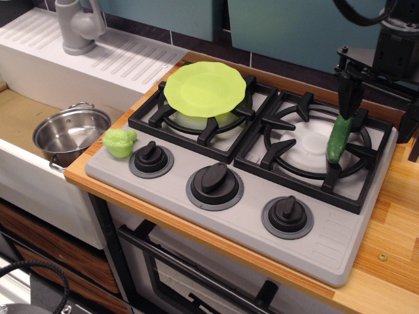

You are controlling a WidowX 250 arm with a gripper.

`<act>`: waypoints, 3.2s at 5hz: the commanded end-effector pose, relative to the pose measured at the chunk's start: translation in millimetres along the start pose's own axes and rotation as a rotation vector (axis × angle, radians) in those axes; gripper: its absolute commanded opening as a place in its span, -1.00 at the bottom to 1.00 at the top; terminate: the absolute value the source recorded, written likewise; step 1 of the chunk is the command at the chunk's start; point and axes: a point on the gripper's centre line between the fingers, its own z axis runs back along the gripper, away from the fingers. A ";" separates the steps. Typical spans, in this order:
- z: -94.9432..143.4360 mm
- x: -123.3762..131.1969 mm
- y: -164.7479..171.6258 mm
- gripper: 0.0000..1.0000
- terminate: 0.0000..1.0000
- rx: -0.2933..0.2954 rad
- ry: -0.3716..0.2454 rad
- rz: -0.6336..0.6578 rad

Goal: Put pickle on plate and cauliflower in pot or pan in sink

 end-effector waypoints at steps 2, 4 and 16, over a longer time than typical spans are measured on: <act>-18.7 1.9 4.7 1.00 -1.00 0.041 -0.056 -0.022; -26.1 5.8 17.3 1.00 -1.00 0.072 -0.109 -0.058; 18.1 -20.5 35.5 -1.00 -1.00 -0.072 -0.093 -0.142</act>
